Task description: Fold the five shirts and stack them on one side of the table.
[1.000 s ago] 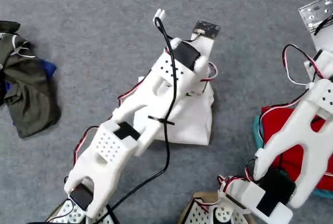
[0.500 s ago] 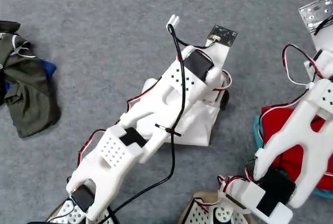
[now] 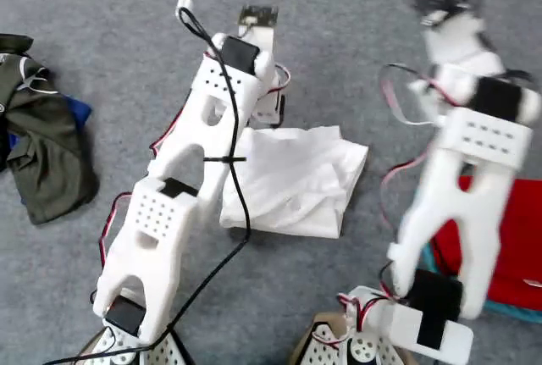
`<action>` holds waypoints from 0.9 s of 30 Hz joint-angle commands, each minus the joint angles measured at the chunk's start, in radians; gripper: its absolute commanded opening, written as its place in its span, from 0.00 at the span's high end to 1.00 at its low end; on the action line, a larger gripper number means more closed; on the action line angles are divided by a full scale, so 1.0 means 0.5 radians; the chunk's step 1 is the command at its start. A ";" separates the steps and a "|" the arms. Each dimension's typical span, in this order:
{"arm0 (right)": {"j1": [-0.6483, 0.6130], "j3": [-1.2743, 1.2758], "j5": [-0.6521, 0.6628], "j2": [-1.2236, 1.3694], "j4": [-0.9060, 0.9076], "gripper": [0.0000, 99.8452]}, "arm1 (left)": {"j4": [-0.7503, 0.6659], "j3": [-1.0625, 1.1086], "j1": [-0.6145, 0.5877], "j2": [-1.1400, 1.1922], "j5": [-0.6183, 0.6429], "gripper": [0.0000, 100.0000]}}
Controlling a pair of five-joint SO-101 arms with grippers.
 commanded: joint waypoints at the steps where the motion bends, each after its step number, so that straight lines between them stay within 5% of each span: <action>1: -0.388 -0.170 -0.255 -0.026 0.279 0.99 | 0.021 -0.092 0.003 0.066 -0.009 0.86; 5: -0.692 -0.100 -0.414 -0.008 0.427 0.99 | 0.021 -0.095 0.000 0.140 -0.021 0.88; 10: -0.842 0.410 -0.448 -0.008 0.110 0.99 | -0.037 -0.098 -0.132 0.229 -0.129 0.89; 19: -0.941 1.140 -0.448 0.008 -0.516 0.99 | -0.052 -0.252 -0.374 0.379 -0.147 0.89; 27: -0.971 1.321 -0.307 0.186 -0.390 0.99 | -0.052 -0.338 -0.371 0.410 -0.144 0.89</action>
